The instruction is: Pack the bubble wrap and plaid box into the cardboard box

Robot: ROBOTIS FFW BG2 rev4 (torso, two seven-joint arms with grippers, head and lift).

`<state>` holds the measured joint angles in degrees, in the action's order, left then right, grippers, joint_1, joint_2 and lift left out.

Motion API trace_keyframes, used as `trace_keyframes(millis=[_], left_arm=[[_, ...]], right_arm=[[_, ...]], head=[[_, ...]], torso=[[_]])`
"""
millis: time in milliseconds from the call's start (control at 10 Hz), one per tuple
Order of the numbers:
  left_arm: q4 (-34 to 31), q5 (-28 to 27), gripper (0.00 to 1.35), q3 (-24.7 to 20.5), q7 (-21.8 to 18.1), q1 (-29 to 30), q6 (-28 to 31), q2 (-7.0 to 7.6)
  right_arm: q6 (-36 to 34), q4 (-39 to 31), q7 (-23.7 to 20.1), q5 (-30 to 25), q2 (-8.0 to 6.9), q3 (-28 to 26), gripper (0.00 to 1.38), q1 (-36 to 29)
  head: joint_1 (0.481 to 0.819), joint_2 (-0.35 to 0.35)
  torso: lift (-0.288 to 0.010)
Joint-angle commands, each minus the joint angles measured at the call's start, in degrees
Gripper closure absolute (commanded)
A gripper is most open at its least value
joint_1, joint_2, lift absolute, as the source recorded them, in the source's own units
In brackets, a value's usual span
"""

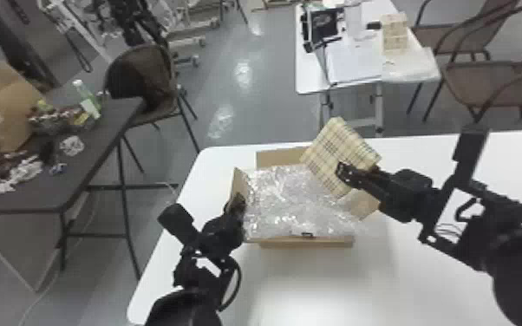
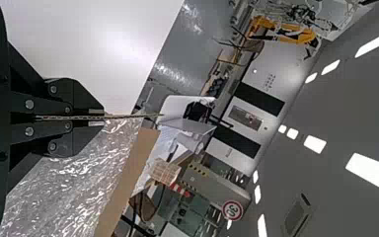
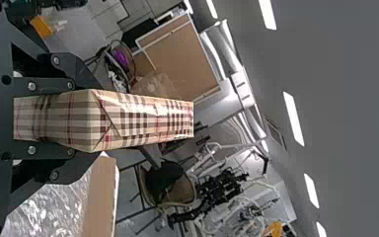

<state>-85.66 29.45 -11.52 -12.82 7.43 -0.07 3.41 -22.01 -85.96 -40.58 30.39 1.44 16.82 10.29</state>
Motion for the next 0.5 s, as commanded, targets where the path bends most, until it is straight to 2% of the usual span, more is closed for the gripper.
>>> trace_keyframes(millis=[0,200,400], left_arm=[[0.14,0.17,1.21,0.27,-0.02,-0.05,-0.19,0.01],[0.23,0.35,1.21,0.62,-0.02,-0.14,-0.19,0.10],[0.49,0.35,1.21,1.15,-0.02,-0.49,-0.10,0.19]], right_arm=[[-0.76,3.79,-0.29,0.46,-0.39,0.94,0.90,1.23],[-0.32,12.22,-2.22,2.66,-1.44,1.99,0.90,3.69],[2.85,18.55,-3.80,5.65,-1.49,3.93,0.90,6.15]], head=[[0.695,0.350],[0.695,0.350],[0.695,0.350]], torso=[[-0.044],[-0.044],[-0.044]])
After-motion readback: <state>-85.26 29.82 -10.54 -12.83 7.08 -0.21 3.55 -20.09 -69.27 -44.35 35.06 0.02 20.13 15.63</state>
